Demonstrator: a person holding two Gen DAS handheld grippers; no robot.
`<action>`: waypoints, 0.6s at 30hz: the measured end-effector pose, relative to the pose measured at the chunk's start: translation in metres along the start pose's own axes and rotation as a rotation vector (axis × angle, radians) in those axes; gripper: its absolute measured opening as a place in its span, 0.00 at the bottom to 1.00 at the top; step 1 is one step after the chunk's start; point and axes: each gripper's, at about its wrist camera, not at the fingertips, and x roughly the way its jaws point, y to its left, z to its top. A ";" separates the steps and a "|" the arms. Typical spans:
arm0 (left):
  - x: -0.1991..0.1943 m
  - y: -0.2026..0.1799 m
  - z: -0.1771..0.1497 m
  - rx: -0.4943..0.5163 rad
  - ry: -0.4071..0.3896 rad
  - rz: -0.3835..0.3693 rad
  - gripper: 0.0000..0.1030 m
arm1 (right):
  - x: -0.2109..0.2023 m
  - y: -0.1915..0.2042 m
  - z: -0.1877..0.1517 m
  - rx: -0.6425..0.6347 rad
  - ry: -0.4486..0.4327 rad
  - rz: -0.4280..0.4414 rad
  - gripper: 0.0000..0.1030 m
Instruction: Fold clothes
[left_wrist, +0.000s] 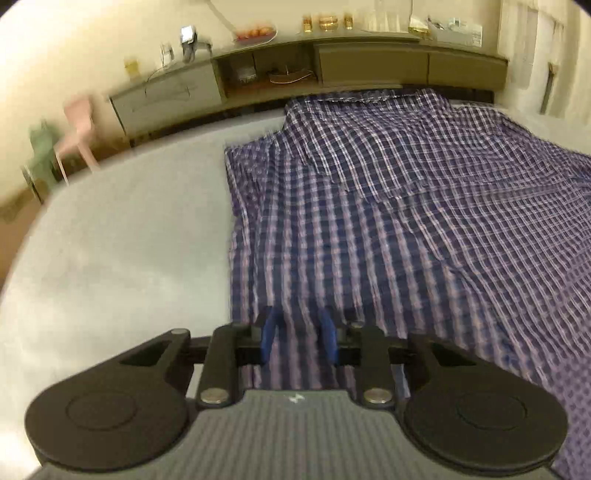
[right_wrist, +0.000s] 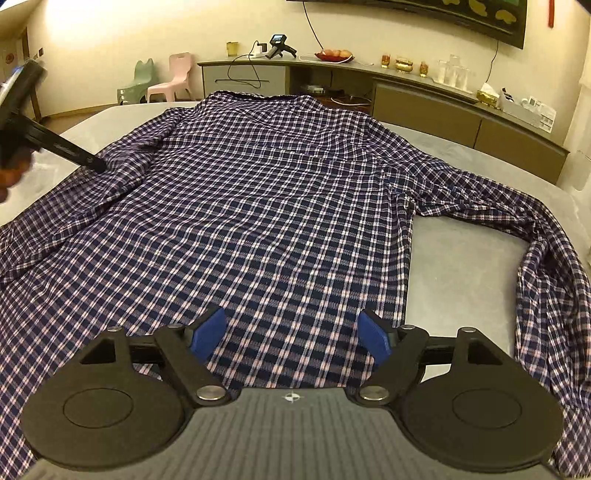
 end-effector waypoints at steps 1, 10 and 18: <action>0.007 0.000 0.006 0.004 -0.004 0.005 0.27 | 0.002 0.001 0.002 0.001 -0.001 0.000 0.78; 0.061 0.008 0.043 -0.010 0.001 0.052 0.27 | 0.020 0.006 0.020 0.001 -0.007 0.005 0.78; 0.020 0.010 0.005 -0.011 -0.020 0.107 0.27 | 0.000 -0.027 0.000 0.038 -0.014 0.025 0.79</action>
